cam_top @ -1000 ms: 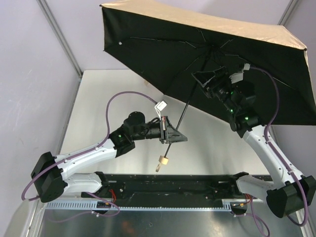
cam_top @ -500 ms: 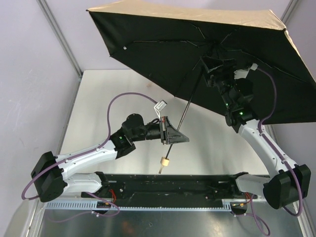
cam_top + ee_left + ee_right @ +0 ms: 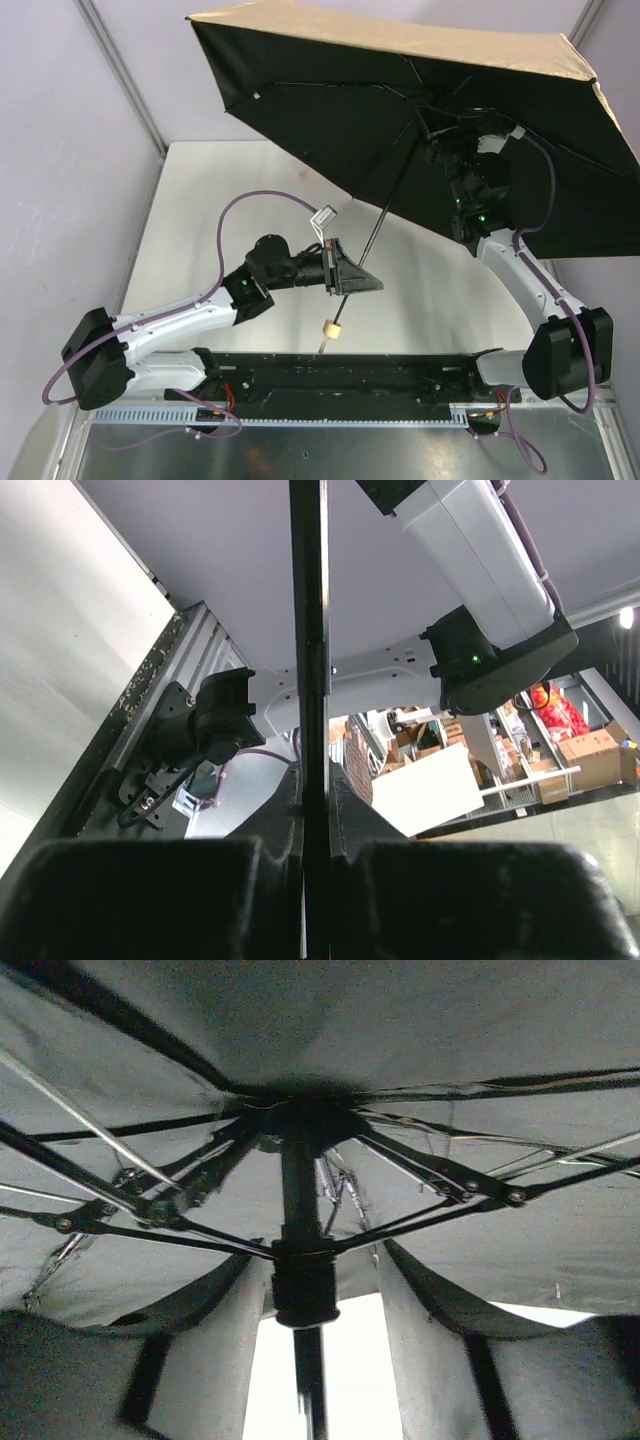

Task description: Put away the umbrella

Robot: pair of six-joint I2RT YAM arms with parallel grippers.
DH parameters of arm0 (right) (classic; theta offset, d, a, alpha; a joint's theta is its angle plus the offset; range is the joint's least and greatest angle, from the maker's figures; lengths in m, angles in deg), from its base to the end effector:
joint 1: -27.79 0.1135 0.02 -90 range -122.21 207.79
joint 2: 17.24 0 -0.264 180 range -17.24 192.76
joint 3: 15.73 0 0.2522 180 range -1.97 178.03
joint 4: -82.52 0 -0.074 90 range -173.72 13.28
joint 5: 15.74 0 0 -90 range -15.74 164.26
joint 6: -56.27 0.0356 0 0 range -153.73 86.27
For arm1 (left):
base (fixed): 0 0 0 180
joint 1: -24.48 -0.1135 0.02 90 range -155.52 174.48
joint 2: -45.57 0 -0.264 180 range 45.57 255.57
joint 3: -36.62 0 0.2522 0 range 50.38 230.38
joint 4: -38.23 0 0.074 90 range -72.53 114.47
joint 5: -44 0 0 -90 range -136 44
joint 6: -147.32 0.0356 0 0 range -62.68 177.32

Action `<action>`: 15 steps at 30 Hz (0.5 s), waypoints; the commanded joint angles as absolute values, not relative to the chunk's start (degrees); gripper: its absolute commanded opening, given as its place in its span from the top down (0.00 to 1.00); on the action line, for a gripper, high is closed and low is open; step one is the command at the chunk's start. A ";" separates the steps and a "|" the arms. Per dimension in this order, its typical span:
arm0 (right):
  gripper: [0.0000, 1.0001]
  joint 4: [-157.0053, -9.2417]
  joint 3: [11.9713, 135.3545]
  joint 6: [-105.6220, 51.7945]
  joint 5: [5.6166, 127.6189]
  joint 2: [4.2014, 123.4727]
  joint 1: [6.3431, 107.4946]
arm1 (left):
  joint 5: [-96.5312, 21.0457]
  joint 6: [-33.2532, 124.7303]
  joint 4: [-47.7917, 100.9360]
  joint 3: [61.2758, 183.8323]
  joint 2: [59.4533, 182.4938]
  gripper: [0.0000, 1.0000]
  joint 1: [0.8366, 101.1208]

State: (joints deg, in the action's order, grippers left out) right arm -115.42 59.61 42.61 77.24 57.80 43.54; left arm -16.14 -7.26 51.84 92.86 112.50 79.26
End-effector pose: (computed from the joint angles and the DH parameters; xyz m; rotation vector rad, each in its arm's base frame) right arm 0.2970 0.0818 0.4042 0.7355 1.1609 1.3420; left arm 0.1407 -0.2301 0.3149 0.3612 1.8980 -1.9402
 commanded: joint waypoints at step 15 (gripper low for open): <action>1.00 -106.08 60.67 26.02 61.82 50.83 52.48 | -13.05 -8.15 57.16 98.92 115.25 1.00 75.49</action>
